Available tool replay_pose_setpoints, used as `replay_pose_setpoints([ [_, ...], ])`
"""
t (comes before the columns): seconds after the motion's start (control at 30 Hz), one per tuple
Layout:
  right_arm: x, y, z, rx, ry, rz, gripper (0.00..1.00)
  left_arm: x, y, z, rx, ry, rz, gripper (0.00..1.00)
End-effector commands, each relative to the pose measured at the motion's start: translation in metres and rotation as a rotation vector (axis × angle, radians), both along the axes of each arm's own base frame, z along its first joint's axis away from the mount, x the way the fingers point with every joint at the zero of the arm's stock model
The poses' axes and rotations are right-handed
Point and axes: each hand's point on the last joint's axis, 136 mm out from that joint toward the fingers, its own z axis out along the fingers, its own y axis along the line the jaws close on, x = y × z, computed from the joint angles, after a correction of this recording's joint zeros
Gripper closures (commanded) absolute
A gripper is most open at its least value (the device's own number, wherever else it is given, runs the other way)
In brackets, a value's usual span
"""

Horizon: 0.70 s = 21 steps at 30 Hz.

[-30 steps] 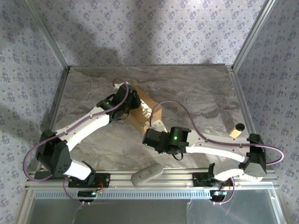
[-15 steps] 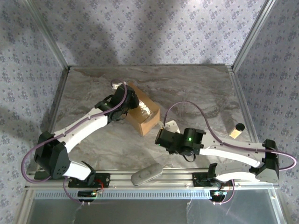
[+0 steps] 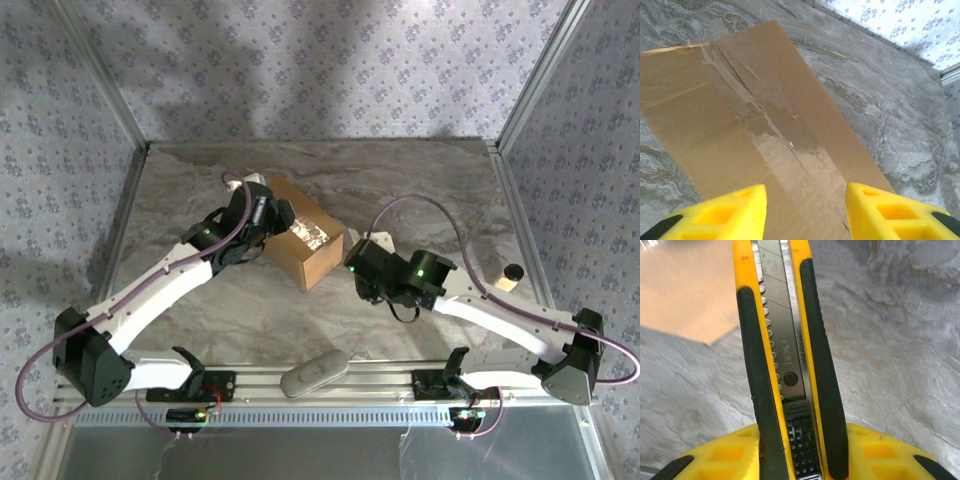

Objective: Unpack the express box

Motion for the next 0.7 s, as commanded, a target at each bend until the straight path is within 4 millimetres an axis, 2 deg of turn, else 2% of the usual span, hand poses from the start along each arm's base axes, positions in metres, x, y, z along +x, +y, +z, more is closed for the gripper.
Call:
replay_pose_setpoints([
  [0.0, 0.018, 0.013, 0.052, 0.174, -0.071, -0.066, 1.0, -0.013, 0.01, 0.006, -0.019, 0.005, 0.021, 0.53],
  [0.17, 0.024, 0.015, 0.078, 0.285, -0.082, -0.138, 1.0, -0.026, 0.025, 0.004, -0.001, 0.014, 0.038, 0.52],
  [0.3, 0.023, 0.014, 0.09, 0.356, -0.081, -0.182, 1.0, -0.03, 0.037, 0.003, 0.026, 0.024, 0.071, 0.51],
  [0.5, 0.022, 0.01, 0.105, 0.487, -0.093, -0.22, 1.0, -0.02, 0.032, 0.001, 0.036, 0.052, 0.07, 0.51],
  [0.67, 0.026, 0.006, 0.113, 0.502, -0.096, -0.221, 1.0, -0.01, 0.019, -0.001, 0.041, 0.075, 0.05, 0.52],
])
